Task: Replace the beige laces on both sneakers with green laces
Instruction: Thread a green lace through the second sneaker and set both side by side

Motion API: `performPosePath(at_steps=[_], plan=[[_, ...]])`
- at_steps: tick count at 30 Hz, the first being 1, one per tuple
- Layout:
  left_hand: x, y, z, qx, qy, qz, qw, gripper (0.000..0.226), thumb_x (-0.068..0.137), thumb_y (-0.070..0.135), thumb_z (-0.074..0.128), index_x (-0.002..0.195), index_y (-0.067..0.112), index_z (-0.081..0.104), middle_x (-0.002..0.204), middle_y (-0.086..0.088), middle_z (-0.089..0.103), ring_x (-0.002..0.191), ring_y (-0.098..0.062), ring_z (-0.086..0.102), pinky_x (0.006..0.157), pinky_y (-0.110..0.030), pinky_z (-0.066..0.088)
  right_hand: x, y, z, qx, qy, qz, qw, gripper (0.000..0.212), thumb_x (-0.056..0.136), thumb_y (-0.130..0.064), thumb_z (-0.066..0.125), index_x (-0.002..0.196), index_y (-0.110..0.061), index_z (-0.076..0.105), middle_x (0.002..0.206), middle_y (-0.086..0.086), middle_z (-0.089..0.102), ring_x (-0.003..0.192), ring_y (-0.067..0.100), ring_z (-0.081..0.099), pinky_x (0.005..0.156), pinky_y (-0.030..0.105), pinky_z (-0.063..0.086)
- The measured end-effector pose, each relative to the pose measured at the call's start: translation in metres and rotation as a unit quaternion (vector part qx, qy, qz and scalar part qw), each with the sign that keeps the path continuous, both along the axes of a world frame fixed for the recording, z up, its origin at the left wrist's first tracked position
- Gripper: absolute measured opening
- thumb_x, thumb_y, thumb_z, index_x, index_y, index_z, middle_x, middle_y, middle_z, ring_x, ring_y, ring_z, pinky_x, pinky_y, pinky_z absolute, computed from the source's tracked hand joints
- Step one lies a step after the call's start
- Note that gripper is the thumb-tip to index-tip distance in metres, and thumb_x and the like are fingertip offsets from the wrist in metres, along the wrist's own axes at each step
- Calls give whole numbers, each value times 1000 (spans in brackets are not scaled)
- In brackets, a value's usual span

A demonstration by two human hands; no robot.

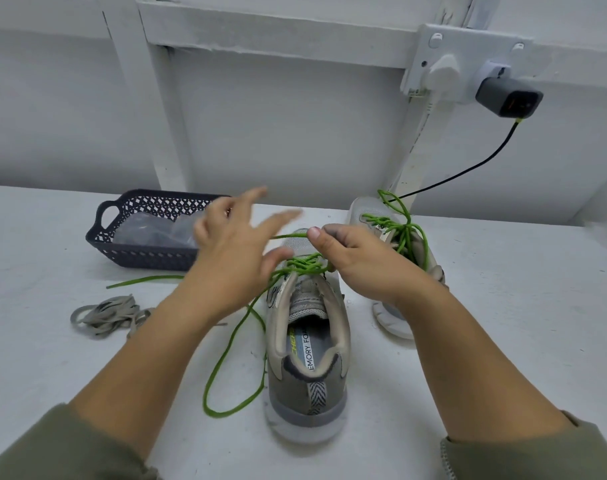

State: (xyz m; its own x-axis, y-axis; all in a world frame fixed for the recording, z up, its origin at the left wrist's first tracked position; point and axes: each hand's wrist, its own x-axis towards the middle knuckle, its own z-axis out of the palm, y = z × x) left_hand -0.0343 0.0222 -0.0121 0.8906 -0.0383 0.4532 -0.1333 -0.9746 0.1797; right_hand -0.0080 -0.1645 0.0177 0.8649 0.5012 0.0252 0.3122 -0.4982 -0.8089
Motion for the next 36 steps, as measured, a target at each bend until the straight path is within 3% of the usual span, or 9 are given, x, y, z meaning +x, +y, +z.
performPosePath(at_steps=[3, 7, 10, 13, 16, 20, 27, 33, 36], plan=[[3, 5, -3, -21, -39, 13, 999, 20, 90, 44, 55, 88, 37, 74, 139, 7, 48, 123, -31, 29, 93, -41, 18, -3, 2, 4, -2, -7, 9, 1000, 44, 98, -48, 39, 77, -11, 47, 73, 4, 36, 65, 14, 35, 61, 30, 29], [3, 32, -2, -57, 43, 297, 952, 22, 93, 33, 55, 106, 28, 72, 149, -3, 36, 128, -31, 21, 100, -47, 20, 2, -7, 5, 7, 0, -24, 1000, 52, 98, -48, 38, 89, 2, 49, 76, 5, 42, 67, 14, 36, 64, 29, 29], [-1, 15, 1, -40, 61, 126, 989, 46, 94, 41, 52, 139, 38, 44, 156, -2, 17, 133, -29, 13, 106, -49, 15, 4, -5, 4, -11, -3, -11, 1000, 41, 100, -45, 37, 76, -13, 45, 75, 6, 42, 68, 14, 39, 64, 31, 30], [-7, -7, 0, -74, 13, -55, 996, 27, 94, 47, 51, 119, 46, 60, 146, 12, 36, 127, -18, 18, 97, -35, 12, 4, 0, 3, -20, -14, 13, 1000, 38, 100, -43, 41, 69, -24, 50, 69, -1, 42, 67, 12, 44, 63, 30, 33], [-6, -5, -4, -129, -2, -35, 991, 16, 88, 50, 57, 90, 42, 71, 120, 24, 53, 120, -13, 27, 86, -29, 10, 5, -2, 1, -31, -28, -4, 999, 38, 97, -46, 48, 68, -25, 62, 55, -5, 42, 52, 10, 40, 54, 26, 34], [-7, -4, -5, -139, 73, -31, 987, 18, 92, 51, 52, 96, 45, 69, 98, 26, 59, 107, -3, 42, 81, -32, 14, 6, -5, -7, -105, -49, -14, 993, 28, 101, -33, 44, 86, -27, 68, 79, 11, 62, 75, 24, 58, 68, 35, 47], [-14, -13, 1, -302, 94, -63, 946, 3, 78, 57, 66, 78, 59, 67, 75, 33, 66, 76, 7, 61, 89, -54, 45, 8, -10, -10, -84, -76, -69, 991, 26, 91, -44, 60, 85, -21, 70, 60, -3, 52, 54, 6, 43, 52, 23, 33], [-5, -11, 5, -241, 170, -52, 954, 5, 85, 40, 69, 88, 41, 73, 75, 20, 70, 72, 8, 60, 75, -21, 51, -9, -11, -3, -187, 1, -107, 976, 52, 71, -75, 57, 92, -27, 62, 81, -8, 63, 75, 8, 60, 61, 27, 47], [0, -12, 7, -155, 191, -60, 967, 17, 91, 35, 63, 101, 30, 75, 90, 8, 73, 75, 0, 58, 67, -16, 40, -16, -4, -7, -227, -8, -123, 966, 43, 78, -56, 63, 97, -18, 67, 85, 0, 66, 81, 17, 63, 66, 29, 51]])
